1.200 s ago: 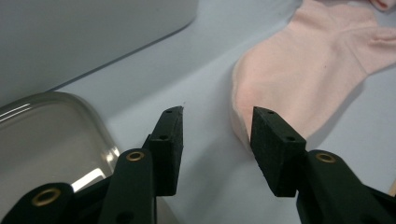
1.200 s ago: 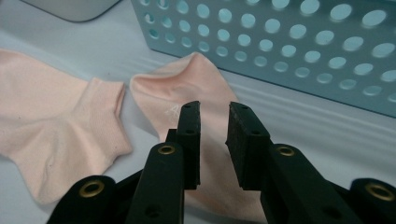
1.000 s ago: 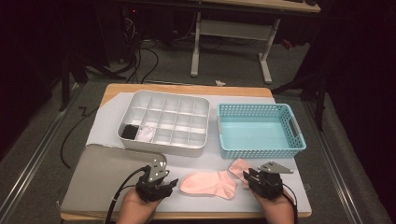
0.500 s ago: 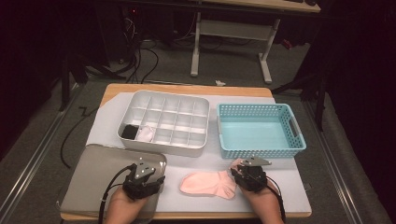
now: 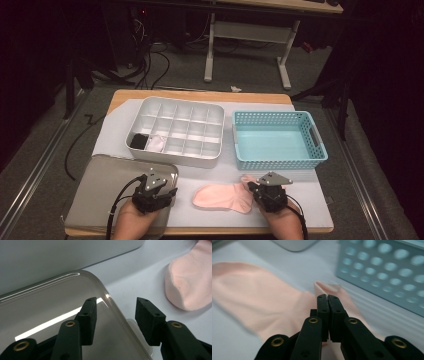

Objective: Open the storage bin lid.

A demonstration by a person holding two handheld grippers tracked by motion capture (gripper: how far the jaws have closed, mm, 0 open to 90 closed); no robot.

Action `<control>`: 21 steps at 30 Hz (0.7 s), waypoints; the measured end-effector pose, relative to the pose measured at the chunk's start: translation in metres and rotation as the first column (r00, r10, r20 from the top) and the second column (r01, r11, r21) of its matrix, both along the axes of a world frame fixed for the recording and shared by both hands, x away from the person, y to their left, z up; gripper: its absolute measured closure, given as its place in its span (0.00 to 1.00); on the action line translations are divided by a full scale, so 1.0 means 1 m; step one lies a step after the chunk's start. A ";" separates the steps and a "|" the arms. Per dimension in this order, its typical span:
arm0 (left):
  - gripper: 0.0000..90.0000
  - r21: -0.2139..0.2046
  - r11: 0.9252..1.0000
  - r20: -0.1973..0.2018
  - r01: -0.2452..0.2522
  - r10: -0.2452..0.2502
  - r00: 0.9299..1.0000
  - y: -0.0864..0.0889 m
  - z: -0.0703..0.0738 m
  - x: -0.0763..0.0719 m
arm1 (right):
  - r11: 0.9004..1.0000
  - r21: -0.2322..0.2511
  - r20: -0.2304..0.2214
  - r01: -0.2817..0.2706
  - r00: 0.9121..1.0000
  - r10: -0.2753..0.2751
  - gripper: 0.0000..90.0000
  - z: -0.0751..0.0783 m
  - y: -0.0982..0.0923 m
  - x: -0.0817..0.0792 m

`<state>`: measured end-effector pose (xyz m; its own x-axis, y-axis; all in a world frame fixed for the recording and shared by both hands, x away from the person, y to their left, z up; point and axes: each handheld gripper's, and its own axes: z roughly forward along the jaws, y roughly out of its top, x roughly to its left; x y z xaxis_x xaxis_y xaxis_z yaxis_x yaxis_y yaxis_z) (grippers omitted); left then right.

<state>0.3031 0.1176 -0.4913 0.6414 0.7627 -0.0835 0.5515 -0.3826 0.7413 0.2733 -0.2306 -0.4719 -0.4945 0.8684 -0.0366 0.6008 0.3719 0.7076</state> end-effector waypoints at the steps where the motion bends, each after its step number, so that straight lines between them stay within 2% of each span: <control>1: 0.58 -0.001 1.000 -0.002 0.000 0.000 1.000 0.000 0.000 0.000 | 1.000 0.005 -0.002 -0.024 1.000 0.024 0.98 0.001 0.004 -0.003; 4: 0.58 -0.009 1.000 -0.006 -0.001 0.001 1.000 -0.004 -0.002 -0.001 | 0.995 0.026 -0.015 -0.098 0.995 0.099 0.98 0.002 0.019 -0.012; 6: 0.58 -0.008 1.000 -0.006 0.002 -0.002 1.000 -0.005 -0.001 -0.001 | 0.994 0.026 -0.012 -0.104 0.994 0.104 0.95 0.002 0.022 -0.010; 9: 0.58 0.003 1.000 0.001 0.010 -0.010 1.000 -0.005 0.000 0.000 | 0.997 0.053 0.002 -0.054 0.999 0.054 0.93 0.007 0.010 -0.003; 14: 0.58 0.009 1.000 0.007 0.018 -0.018 1.000 -0.004 0.003 0.000 | 0.999 0.030 0.043 0.026 0.999 -0.027 0.90 0.015 -0.014 -0.003; 17: 0.58 0.006 1.000 0.007 0.017 -0.017 1.000 -0.006 0.002 0.000 | 0.997 0.038 0.038 0.074 0.996 -0.075 0.89 0.014 -0.031 -0.007; 21: 0.58 0.007 1.000 0.002 0.018 -0.018 1.000 -0.007 0.001 -0.001 | 0.993 0.049 0.015 0.103 0.994 -0.104 0.86 0.007 -0.044 -0.017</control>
<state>0.3025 0.1110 -0.4899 0.6553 0.7515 -0.0767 0.5427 -0.3978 0.7397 0.2566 -0.2751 -0.4649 -0.4014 0.9159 -0.0013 0.6217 0.2735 0.7339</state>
